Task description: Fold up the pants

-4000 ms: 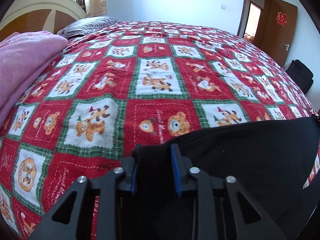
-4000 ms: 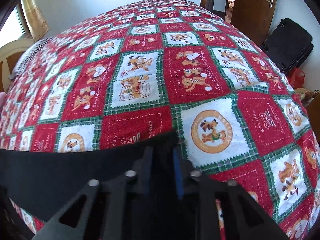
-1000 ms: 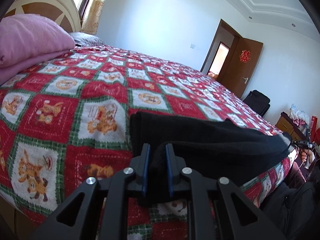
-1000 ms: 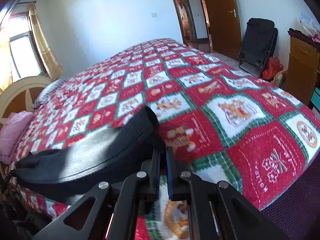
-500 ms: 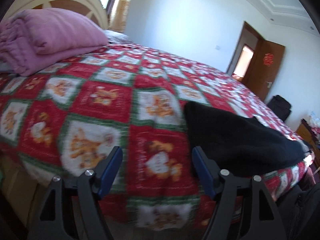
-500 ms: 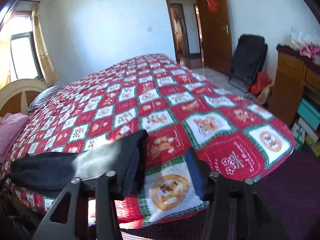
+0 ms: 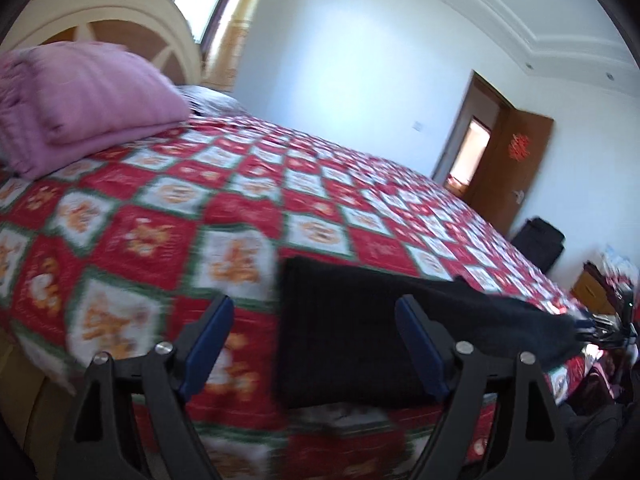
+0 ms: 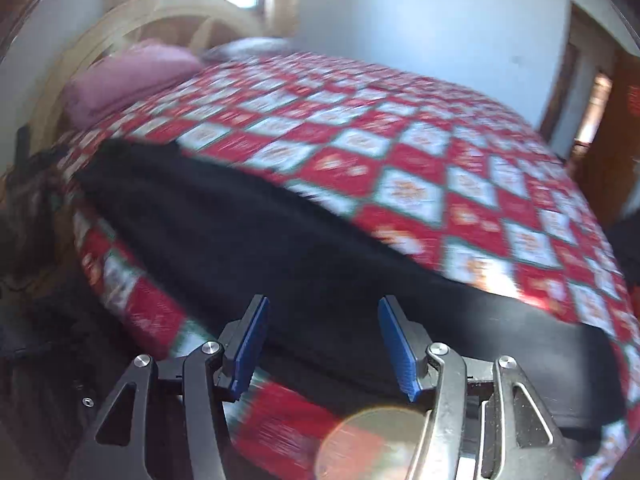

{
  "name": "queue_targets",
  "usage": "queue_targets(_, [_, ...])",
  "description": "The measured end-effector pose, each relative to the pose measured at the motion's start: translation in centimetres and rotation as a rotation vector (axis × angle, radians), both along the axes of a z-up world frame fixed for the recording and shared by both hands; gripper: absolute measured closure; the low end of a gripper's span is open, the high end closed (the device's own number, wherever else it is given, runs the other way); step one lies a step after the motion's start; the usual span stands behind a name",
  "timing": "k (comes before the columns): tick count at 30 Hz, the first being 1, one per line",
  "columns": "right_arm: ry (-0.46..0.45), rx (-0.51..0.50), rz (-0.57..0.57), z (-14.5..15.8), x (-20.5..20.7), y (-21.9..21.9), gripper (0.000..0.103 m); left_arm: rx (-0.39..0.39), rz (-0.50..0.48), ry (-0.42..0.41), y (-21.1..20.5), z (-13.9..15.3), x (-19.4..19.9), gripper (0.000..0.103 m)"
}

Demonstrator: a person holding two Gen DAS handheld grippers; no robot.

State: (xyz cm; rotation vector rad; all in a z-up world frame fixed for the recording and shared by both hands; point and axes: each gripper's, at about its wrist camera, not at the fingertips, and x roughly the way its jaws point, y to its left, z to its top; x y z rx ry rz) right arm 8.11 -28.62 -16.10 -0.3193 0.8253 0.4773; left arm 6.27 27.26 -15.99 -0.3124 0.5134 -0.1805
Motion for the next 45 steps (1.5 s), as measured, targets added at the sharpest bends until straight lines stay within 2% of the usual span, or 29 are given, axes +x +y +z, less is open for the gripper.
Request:
queue_targets(5, [-0.002, -0.124, 0.113, -2.8, -0.4, 4.7, 0.045, 0.058, -0.081, 0.044, -4.5, -1.1, 2.7, 0.018])
queue_targets(9, [0.002, -0.195, 0.162, -4.0, -0.3, 6.0, 0.045, 0.077, -0.09, 0.091, -5.4, -2.8, 3.8, 0.018])
queue_targets(11, [-0.01, -0.237, 0.179, -4.7, -0.2, 6.4, 0.047, 0.069, -0.079, 0.081, -5.4, -3.2, 3.7, 0.017])
queue_targets(13, [-0.003, -0.209, 0.181, -4.7, 0.0, 6.4, 0.061, 0.047, -0.079, 0.078, -5.2, -3.0, 3.6, 0.016])
queue_targets(15, [-0.01, -0.184, 0.179, -4.1, 0.0, 6.4, 0.089, 0.031, -0.083, 0.08, -5.0, -2.9, 3.5, 0.016])
queue_targets(18, [0.005, -0.163, 0.19, -3.3, -0.4, 6.3, 0.099, 0.022, -0.087, 0.078, -4.9, -2.9, 3.4, 0.016])
queue_targets(26, [0.082, -0.16, 0.212, -4.4, -1.9, 6.3, 0.099, 0.006, -0.086, 0.074, -4.7, -2.9, 3.3, 0.016])
queue_targets(29, [0.08, -0.165, 0.208, -5.2, -1.7, 6.4, 0.099, -0.001, -0.086, 0.073, -4.6, -2.9, 3.2, 0.016])
queue_targets(31, [0.114, -0.143, 0.203, -5.3, -1.3, 6.2, 0.099, 0.002, -0.081, 0.075, -4.7, -2.8, 3.0, 0.016])
queue_targets(34, [0.116, -0.139, 0.205, -4.6, -1.3, 5.9, 0.098, 0.002, -0.08, 0.057, -5.0, -1.9, 2.6, 0.016])
queue_targets(36, [0.12, -0.127, 0.18, -3.9, -1.4, 5.1, 0.092, 0.02, -0.085, 0.044, -5.5, -1.2, 2.4, 0.016])
queue_targets(37, [0.11, -0.118, 0.15, -3.4, -1.4, 4.2, 0.089, 0.028, -0.1, 0.029, -6.2, -0.5, 2.3, 0.016])
queue_targets(39, [0.092, -0.068, 0.074, -2.2, -1.6, 1.5, 0.071, 0.04, -0.126, 0.012, -7.4, 0.5, 2.5, 0.016])
queue_targets(40, [0.081, -0.045, 0.034, -1.6, -1.7, 0.1, 0.068, 0.047, -0.14, 0.006, -8.0, 0.9, 2.6, 0.016])
queue_targets(43, [0.038, 0.024, -0.143, 0.6, -2.1, -5.9, 0.067, 0.074, -0.231, -0.008, -11.2, 2.1, 3.3, 0.016])
queue_targets(45, [-0.001, 0.067, -0.31, 2.3, -2.5, -10.9, 0.067, 0.077, -0.296, -0.009, -13.7, 2.6, 4.1, 0.016])
